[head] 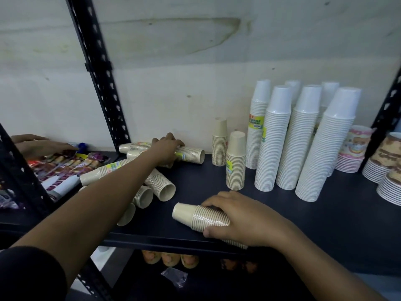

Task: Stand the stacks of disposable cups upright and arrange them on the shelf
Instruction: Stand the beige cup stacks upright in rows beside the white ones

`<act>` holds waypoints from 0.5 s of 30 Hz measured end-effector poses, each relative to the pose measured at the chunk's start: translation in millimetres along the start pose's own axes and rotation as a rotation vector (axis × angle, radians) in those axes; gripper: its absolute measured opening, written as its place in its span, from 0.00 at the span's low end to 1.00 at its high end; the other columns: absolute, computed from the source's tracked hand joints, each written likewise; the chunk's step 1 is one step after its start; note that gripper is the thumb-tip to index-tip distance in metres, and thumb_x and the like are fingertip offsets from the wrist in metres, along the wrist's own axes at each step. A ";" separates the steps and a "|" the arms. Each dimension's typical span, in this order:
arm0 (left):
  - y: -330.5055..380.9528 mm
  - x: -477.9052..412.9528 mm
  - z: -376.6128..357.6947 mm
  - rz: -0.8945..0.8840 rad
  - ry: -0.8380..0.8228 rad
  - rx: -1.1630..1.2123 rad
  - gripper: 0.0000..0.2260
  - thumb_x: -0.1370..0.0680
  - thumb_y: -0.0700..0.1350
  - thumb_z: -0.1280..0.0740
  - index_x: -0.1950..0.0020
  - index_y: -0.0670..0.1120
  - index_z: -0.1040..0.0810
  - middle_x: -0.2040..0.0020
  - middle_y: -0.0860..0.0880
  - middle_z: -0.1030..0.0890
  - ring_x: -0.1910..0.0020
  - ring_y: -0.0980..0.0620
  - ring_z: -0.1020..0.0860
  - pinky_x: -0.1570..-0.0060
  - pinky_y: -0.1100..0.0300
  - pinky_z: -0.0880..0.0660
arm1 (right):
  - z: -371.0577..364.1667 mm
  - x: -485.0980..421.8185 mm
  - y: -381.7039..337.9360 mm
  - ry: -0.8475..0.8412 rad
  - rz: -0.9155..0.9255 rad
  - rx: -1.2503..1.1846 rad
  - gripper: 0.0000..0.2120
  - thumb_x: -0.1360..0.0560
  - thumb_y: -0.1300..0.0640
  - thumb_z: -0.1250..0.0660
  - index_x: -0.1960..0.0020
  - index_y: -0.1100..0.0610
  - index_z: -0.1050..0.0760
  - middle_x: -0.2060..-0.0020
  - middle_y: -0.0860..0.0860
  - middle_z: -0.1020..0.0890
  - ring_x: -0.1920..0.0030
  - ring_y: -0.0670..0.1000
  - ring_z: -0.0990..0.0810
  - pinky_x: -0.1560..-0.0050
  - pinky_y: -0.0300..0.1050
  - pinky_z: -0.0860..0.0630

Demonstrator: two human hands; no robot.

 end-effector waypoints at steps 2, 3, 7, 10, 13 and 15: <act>3.0 1.3 5.3 -0.015 0.011 -0.038 0.25 0.23 0.53 0.31 0.25 0.56 0.30 0.32 0.45 0.28 0.33 0.43 0.27 0.32 0.42 0.36 | 1.5 2.2 2.8 0.020 -0.002 -0.046 0.32 0.27 0.29 0.34 0.27 0.39 0.33 0.38 0.37 0.27 0.36 0.40 0.30 0.34 0.47 0.28; 4.7 3.3 9.9 -0.024 0.028 -0.060 0.25 0.22 0.55 0.31 0.25 0.57 0.30 0.32 0.46 0.26 0.32 0.43 0.27 0.33 0.43 0.36 | 2.9 3.5 3.6 0.042 -0.005 -0.071 0.31 0.27 0.30 0.34 0.28 0.39 0.32 0.39 0.36 0.26 0.37 0.39 0.30 0.34 0.45 0.28; 9.3 15.8 36.8 -0.077 0.133 -0.147 0.24 0.22 0.61 0.33 0.27 0.61 0.30 0.35 0.49 0.22 0.33 0.44 0.29 0.35 0.45 0.37 | 14.2 8.8 10.4 0.212 -0.053 -0.208 0.29 0.29 0.33 0.32 0.31 0.39 0.29 0.42 0.34 0.23 0.42 0.35 0.25 0.39 0.39 0.27; 13.3 29.2 60.2 -0.125 0.221 -0.182 0.24 0.23 0.66 0.35 0.28 0.64 0.29 0.34 0.52 0.23 0.34 0.44 0.29 0.37 0.45 0.36 | 24.1 15.8 18.7 0.386 -0.123 -0.335 0.24 0.28 0.40 0.27 0.35 0.38 0.28 0.45 0.31 0.23 0.45 0.30 0.25 0.45 0.31 0.29; 20.6 44.0 87.1 -0.152 0.311 -0.128 0.27 0.27 0.70 0.33 0.29 0.65 0.27 0.36 0.54 0.22 0.37 0.43 0.26 0.39 0.46 0.30 | 29.9 24.0 26.9 0.581 -0.172 -0.410 0.24 0.29 0.45 0.25 0.38 0.37 0.31 0.46 0.32 0.22 0.46 0.32 0.24 0.47 0.34 0.25; 25.8 52.9 102.8 -0.152 0.338 0.007 0.30 0.31 0.69 0.28 0.31 0.65 0.26 0.39 0.56 0.21 0.39 0.46 0.23 0.42 0.49 0.25 | 33.2 27.1 34.0 0.690 -0.197 -0.437 0.24 0.30 0.46 0.24 0.38 0.40 0.31 0.46 0.34 0.22 0.46 0.33 0.23 0.48 0.39 0.23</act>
Point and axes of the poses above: each hand's wrist, its own x-axis away from the middle knuckle, its own z-axis out of the back of the hand, y = z × x, the point moved 4 cm from there along -x, towards the middle knuckle
